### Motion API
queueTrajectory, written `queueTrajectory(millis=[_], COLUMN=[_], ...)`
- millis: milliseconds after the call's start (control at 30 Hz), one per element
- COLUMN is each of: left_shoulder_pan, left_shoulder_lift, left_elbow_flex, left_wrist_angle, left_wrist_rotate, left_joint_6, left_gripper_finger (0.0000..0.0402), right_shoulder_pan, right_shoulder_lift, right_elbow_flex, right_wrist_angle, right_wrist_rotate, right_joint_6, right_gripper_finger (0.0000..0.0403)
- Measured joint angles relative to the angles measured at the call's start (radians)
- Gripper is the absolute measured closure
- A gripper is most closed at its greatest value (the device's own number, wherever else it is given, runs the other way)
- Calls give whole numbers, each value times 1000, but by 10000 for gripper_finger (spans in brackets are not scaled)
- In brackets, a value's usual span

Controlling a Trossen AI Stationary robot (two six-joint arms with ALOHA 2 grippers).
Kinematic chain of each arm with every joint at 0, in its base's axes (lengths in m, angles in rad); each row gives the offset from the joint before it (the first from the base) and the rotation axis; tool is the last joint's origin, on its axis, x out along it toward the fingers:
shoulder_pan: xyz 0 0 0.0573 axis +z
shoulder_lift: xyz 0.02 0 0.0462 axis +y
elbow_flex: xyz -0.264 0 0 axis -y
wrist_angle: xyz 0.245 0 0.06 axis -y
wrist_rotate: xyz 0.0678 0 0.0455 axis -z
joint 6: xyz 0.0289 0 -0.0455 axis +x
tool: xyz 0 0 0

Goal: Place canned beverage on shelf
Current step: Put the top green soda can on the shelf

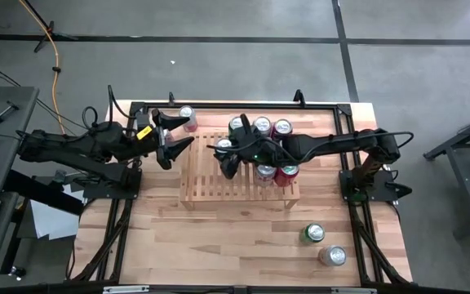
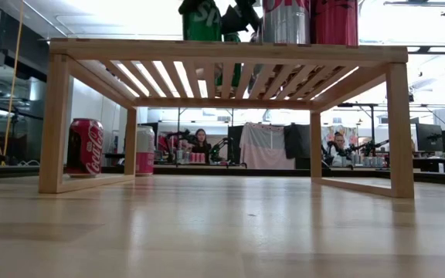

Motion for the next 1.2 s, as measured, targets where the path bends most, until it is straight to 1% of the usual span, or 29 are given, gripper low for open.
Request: queueTrajectory(millis=[167,200,333,400,633,867,1067,1200], left_shoulder_pan=[0,0,0,0,0,0,0,0], left_shoulder_lift=[0,0,0,0,0,-3,-5,5], left_elbow_flex=[0,0,0,0,0,0,1,1], left_wrist_angle=[0,0,0,0,0,0,-4,-74], left_wrist_rotate=[-1,-1,-1,-1,-1,-1,-9,-18], left_joint_6=[0,0,0,0,0,35,52,35], left_gripper_finger=[53,53,53,53,53,53,53,53], right_shoulder_pan=[0,0,0,0,0,-8,-28,-34], right_shoulder_lift=[0,0,-1,-4,-4,-37,-125,-198], right_elbow_flex=[0,0,0,1,1,1,1,1], right_wrist_angle=[0,1,9,10,28,152,209,206], right_wrist_rotate=[-1,-1,-1,-1,-2,-28,-38,-37], right_joint_6=[0,0,1,1,0,-26,-108,-174], right_gripper_finger=[113,107,58,46,47,47,46,45])
